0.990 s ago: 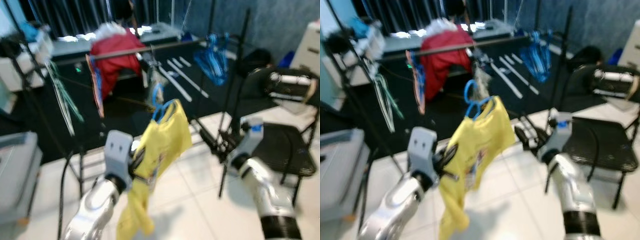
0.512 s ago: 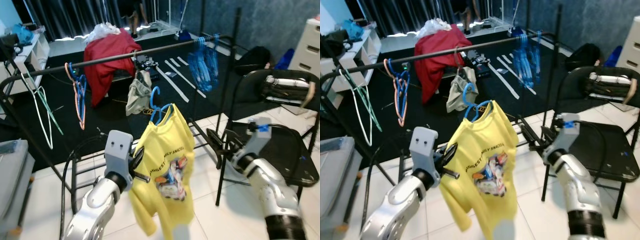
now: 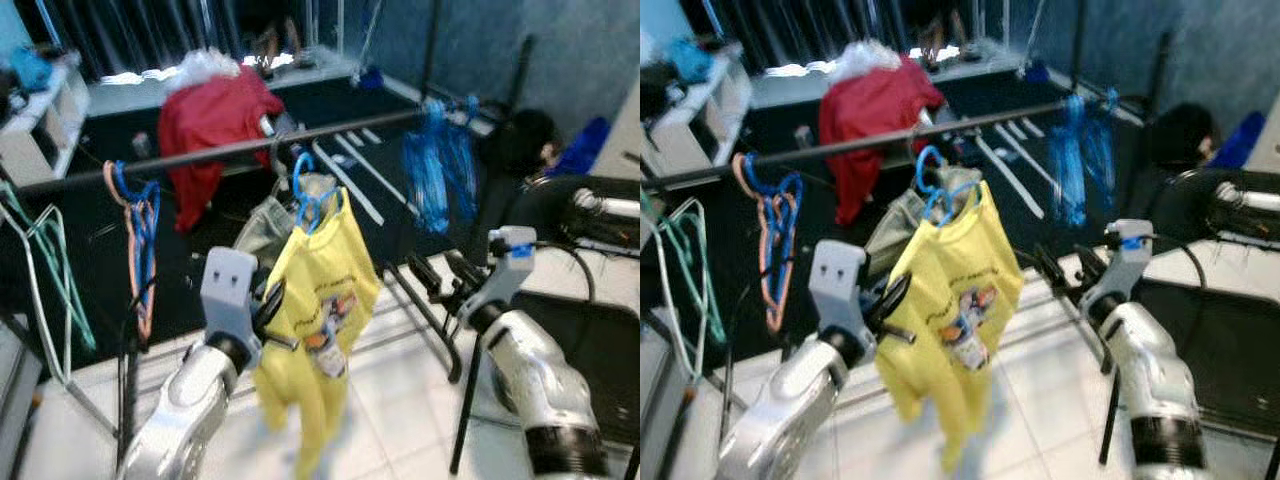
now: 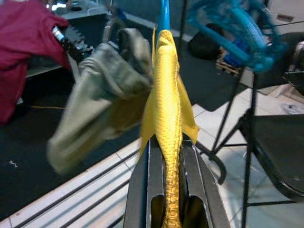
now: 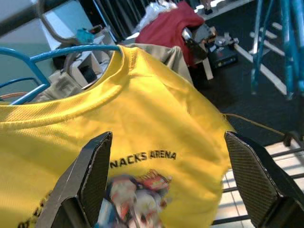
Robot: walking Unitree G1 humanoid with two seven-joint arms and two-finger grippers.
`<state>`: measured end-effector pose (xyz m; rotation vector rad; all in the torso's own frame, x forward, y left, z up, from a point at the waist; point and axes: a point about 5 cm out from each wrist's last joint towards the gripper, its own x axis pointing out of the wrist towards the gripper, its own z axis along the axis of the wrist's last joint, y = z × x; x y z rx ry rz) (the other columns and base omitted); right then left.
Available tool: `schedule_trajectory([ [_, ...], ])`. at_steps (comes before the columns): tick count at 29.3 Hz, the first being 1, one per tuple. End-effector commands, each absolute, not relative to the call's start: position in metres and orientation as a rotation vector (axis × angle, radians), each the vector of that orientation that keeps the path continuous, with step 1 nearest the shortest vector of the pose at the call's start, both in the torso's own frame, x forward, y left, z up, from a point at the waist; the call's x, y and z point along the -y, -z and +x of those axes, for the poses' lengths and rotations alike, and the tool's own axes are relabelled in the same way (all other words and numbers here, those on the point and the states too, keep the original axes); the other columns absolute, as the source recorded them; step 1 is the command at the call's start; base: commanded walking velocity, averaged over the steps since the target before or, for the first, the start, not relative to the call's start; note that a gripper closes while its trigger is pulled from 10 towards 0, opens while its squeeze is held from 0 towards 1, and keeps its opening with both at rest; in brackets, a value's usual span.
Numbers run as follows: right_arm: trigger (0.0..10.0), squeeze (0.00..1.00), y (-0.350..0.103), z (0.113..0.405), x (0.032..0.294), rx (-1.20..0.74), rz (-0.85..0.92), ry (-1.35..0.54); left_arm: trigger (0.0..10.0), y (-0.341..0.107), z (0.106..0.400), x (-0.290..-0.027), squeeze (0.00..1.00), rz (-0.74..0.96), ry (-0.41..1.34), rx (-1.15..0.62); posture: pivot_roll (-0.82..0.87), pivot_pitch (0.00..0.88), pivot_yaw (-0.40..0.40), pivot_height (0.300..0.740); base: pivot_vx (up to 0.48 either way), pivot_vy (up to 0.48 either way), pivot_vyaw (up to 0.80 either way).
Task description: Hang hanger
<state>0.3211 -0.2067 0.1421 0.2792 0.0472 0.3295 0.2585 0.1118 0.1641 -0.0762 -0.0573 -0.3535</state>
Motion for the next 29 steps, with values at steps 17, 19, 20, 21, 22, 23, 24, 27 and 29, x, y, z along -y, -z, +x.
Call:
schedule_trajectory([
  [17,10.0,0.0,-0.14,0.32,0.212,-0.056,0.276,-0.311,10.0,-0.171,0.253,-0.074,0.0,-0.145,0.509,0.078,-0.12,0.0,0.06,0.74,0.226,0.0,0.0],
  [19,10.0,0.0,-0.14,0.32,0.212,-0.057,0.275,-0.311,10.0,-0.17,0.254,-0.073,0.0,-0.144,0.499,0.069,-0.12,0.0,0.06,0.74,0.0,0.0,0.0],
  [20,10.0,0.0,-0.14,0.32,0.212,-0.057,0.274,-0.312,10.0,-0.168,0.256,-0.071,0.0,-0.14,0.489,0.06,-0.12,0.0,0.06,0.74,0.0,0.0,0.0],
  [21,10.0,0.0,-0.14,0.32,0.212,-0.057,0.274,-0.312,10.0,-0.168,0.256,-0.071,0.0,-0.14,0.489,0.06,-0.12,0.0,0.06,0.74,0.0,0.0,0.0],
  [22,10.0,0.0,-0.14,0.32,0.212,-0.058,0.273,-0.312,10.0,-0.167,0.258,-0.068,0.0,-0.125,0.476,0.047,-0.12,0.0,0.06,0.74,0.0,0.0,0.0],
  [23,10.0,0.0,-0.14,0.32,0.212,-0.059,0.273,-0.312,10.0,-0.165,0.262,-0.065,0.0,-0.117,0.463,0.032,-0.12,0.0,0.06,0.74,0.0,0.0,0.0],
  [24,10.0,0.0,-0.139,0.32,0.212,-0.06,0.273,-0.312,10.0,-0.164,0.268,-0.061,0.0,-0.115,0.442,0.023,-0.12,0.0,0.057,0.74,0.0,0.0,0.0],
  [27,10.0,0.0,-0.139,0.32,0.211,-0.063,0.272,-0.312,10.0,-0.17,0.279,-0.046,0.0,-0.147,0.445,0.03,-0.12,0.0,0.057,0.74,0.0,0.0,0.0],
  [29,10.0,0.0,-0.139,0.321,0.211,-0.064,0.271,-0.312,10.0,-0.173,0.283,-0.04,0.0,-0.162,0.454,0.037,-0.12,0.0,0.057,0.74,0.0,0.0,0.0],
])
